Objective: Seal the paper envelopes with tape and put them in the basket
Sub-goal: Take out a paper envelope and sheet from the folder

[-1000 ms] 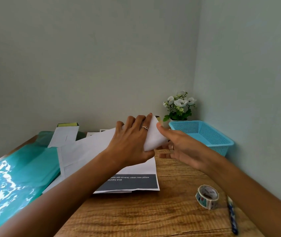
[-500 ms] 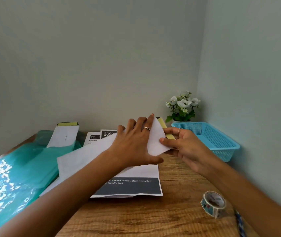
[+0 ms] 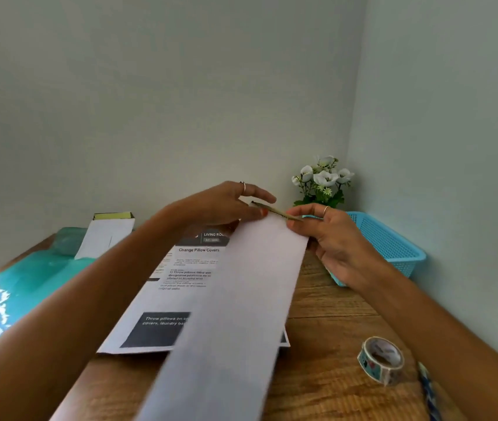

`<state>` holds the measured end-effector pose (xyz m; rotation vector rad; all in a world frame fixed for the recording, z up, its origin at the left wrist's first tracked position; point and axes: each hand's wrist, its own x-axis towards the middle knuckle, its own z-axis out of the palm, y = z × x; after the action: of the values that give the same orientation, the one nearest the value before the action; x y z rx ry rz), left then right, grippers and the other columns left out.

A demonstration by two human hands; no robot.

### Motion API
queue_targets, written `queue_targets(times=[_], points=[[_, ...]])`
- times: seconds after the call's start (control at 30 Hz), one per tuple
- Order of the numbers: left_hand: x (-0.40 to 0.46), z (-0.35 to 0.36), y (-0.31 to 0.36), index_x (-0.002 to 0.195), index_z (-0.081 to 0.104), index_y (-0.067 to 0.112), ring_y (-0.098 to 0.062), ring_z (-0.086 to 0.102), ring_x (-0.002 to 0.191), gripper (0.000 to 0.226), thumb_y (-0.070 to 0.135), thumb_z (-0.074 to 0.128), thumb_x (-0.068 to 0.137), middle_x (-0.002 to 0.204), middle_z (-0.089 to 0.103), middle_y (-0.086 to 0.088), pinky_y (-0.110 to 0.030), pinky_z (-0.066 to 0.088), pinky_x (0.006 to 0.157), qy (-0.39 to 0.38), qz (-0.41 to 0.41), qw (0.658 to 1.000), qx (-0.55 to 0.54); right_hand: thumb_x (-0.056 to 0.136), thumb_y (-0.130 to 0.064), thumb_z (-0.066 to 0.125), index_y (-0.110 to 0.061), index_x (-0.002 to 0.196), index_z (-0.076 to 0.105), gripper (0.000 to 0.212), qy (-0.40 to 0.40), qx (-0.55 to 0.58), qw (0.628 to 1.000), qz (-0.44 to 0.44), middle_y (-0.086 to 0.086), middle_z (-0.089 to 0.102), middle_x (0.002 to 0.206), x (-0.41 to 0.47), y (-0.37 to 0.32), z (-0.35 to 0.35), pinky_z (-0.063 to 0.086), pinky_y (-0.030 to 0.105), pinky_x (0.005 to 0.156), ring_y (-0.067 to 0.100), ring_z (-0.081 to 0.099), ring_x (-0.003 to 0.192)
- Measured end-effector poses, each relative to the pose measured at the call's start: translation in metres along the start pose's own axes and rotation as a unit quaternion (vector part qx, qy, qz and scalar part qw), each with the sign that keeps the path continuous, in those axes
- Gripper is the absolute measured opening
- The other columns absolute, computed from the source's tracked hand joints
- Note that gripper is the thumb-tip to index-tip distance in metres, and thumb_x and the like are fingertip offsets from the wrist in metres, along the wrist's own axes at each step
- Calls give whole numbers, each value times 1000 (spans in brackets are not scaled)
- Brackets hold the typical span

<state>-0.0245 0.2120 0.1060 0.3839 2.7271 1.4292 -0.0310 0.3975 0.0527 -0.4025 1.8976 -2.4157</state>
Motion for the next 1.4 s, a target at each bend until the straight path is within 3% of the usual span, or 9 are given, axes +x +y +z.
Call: queue_targets(times=[0.13, 0.33, 0.47, 0.57, 0.73, 0.9, 1.1, 1.3, 1.4], points=[[0, 10, -14, 101, 68, 14, -9, 60, 57, 14, 10, 59, 90, 75, 66, -5, -18, 47, 47, 14, 12, 993, -117, 82, 3, 65, -8, 91, 69, 15, -1, -13, 1000, 0, 9, 68, 86, 4, -1, -2, 56, 24, 66, 16, 65, 77], [1, 20, -30, 86, 71, 14, -6, 56, 51, 17, 5, 56, 89, 70, 63, -3, -14, 43, 44, 117, 7, 980, -163, 87, -15, 63, -2, 99, 71, 19, -52, -2, 998, 43, 3, 71, 92, 2, 6, -6, 55, 24, 68, 13, 66, 84], [-4, 26, -39, 90, 71, 6, -8, 59, 55, 21, 6, 49, 90, 73, 64, -4, -16, 45, 47, 143, 4, 962, -231, 88, -3, 59, -6, 96, 72, 15, -31, -44, 997, 54, -2, 71, 82, 7, 11, 1, 55, 20, 63, 7, 64, 76], [-7, 30, -50, 92, 72, 8, -14, 61, 68, 19, 14, 54, 89, 81, 67, -4, -22, 50, 57, 151, -4, 950, -273, 88, 1, 58, -5, 95, 71, 16, -40, -61, 995, 72, 1, 71, 86, 15, 13, 6, 56, 25, 72, 10, 64, 79], [-6, 33, -76, 97, 70, 15, -10, 61, 72, 20, 5, 54, 92, 91, 67, -5, -20, 50, 56, 198, 9, 954, -225, 87, 0, 60, -6, 95, 72, 16, -60, -89, 989, 105, 3, 71, 92, 31, 24, 15, 56, 27, 77, 12, 65, 84], [-7, 29, -99, 96, 70, 26, -6, 62, 92, 22, 8, 58, 90, 102, 66, 13, -20, 53, 74, 271, 31, 945, -181, 87, 1, 59, -9, 93, 72, 17, -95, -131, 979, 127, 2, 71, 91, 48, 24, 32, 56, 27, 76, 12, 65, 83], [-4, 27, -101, 98, 71, 20, -11, 62, 92, 20, 8, 57, 91, 107, 67, 3, -24, 53, 76, 286, 25, 935, -208, 85, 1, 62, -13, 94, 68, 18, -96, -138, 976, 135, 4, 68, 91, 44, 14, 38, 56, 32, 73, 16, 65, 81], [-5, 28, -98, 99, 69, 21, -18, 61, 95, 22, 8, 54, 92, 105, 66, 2, -34, 54, 84, 315, 17, 924, -217, 80, -3, 69, -27, 126, 43, 58, -72, -155, 972, 161, 6, 63, 113, -2, 11, 19, 56, 40, 80, 23, 64, 102], [-8, 24, -96, 99, 67, 22, -18, 58, 99, 21, 8, 53, 93, 107, 62, 3, -35, 52, 89, 357, 4, 906, -229, 76, -11, 74, -22, 122, 49, 54, -109, -233, 939, 227, 6, 68, 112, -32, 8, 6, 54, 41, 85, 23, 66, 101]])
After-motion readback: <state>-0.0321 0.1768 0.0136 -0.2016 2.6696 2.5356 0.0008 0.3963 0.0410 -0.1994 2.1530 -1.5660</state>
